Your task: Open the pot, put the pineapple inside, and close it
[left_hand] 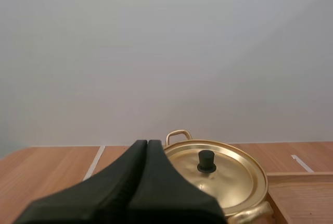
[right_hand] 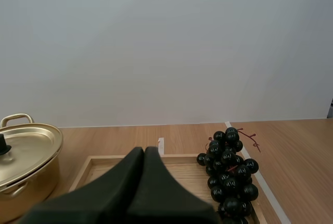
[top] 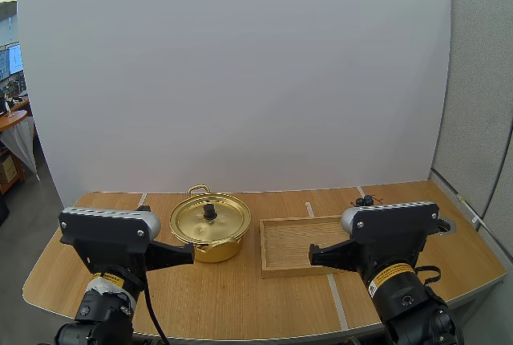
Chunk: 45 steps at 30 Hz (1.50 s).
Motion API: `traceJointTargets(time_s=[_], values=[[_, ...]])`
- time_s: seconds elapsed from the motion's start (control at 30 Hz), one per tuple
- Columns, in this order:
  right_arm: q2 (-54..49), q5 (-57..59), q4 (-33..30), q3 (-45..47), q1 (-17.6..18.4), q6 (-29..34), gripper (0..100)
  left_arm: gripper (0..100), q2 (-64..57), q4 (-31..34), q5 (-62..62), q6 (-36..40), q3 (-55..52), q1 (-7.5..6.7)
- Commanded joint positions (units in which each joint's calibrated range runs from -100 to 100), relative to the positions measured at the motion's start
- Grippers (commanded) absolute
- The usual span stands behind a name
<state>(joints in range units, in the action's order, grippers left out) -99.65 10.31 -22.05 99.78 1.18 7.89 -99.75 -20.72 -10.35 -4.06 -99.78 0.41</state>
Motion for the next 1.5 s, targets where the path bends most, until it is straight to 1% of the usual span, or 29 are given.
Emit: traceJointTargets(time_s=[0.0, 0.1, 0.2, 0.27, 0.33, 0.37, 0.47, 0.6, 0.73, 0.8, 0.9, 0.97, 1.2, 1.47], values=[[-0.35, 6.36, 1.21, 0.22, -0.29, -1.80, 0, 0, -0.25, -0.89, -3.60, -0.09, -0.22, 0.08], [-0.35, 11.60, 4.13, 0.22, -0.29, -6.37, 0, 0, -0.25, -0.89, -8.33, 0.21, -0.22, 0.08], [-0.35, 16.29, 11.10, 0.22, -0.29, -12.39, 0, 0, -0.25, -0.89, -14.36, 0.21, -0.22, 0.08], [-0.35, 20.01, 16.87, 0.22, -0.29, -17.11, 0, 0, -0.25, -0.78, -14.38, 0.21, -0.22, 0.08], [-0.35, 20.95, 19.74, 0.22, -0.29, -20.61, 0, 0, -0.25, -0.26, -14.72, 0.21, -0.22, 0.08], [-0.35, 20.95, 20.12, 0.22, -0.29, -21.77, 0, 0, -0.25, -0.03, -15.21, 0.21, -0.22, 0.08], [-0.35, 20.95, 20.12, 0.22, -0.29, -22.61, 0, 0, -0.25, 0.89, -16.39, 0.21, -0.22, 0.17], [-0.35, 21.10, 20.35, 0.22, -0.29, -22.69, 0, 0, -0.25, 4.87, -18.76, 0.55, -0.22, 0.61], [-0.35, 21.10, 20.47, 0.22, -0.29, -22.69, 0, 0, -0.25, 6.66, -19.44, 3.96, -0.22, 0.66], [-0.35, 21.10, 20.47, 0.22, -0.29, -22.69, 0, 0, -0.25, 6.92, -19.98, 5.94, -0.22, 0.66], [-0.35, 21.10, 20.47, 0.22, -0.29, -22.69, 0, 0, -0.25, 7.34, -21.05, 9.21, -0.22, 1.07], [-0.35, 21.10, 20.47, 0.22, -0.29, -22.69, 0, 0, -0.25, 7.49, -21.25, 10.04, -0.22, 1.14], [-0.35, 21.10, 20.57, 0.22, -0.35, -22.69, 0, 0, -0.25, 7.79, -21.73, 10.04, -0.22, 1.14], [-0.35, 21.10, 20.96, 0.22, -1.92, -22.50, 0, 0, -0.25, 7.89, -21.70, 9.93, -0.22, 1.14]])
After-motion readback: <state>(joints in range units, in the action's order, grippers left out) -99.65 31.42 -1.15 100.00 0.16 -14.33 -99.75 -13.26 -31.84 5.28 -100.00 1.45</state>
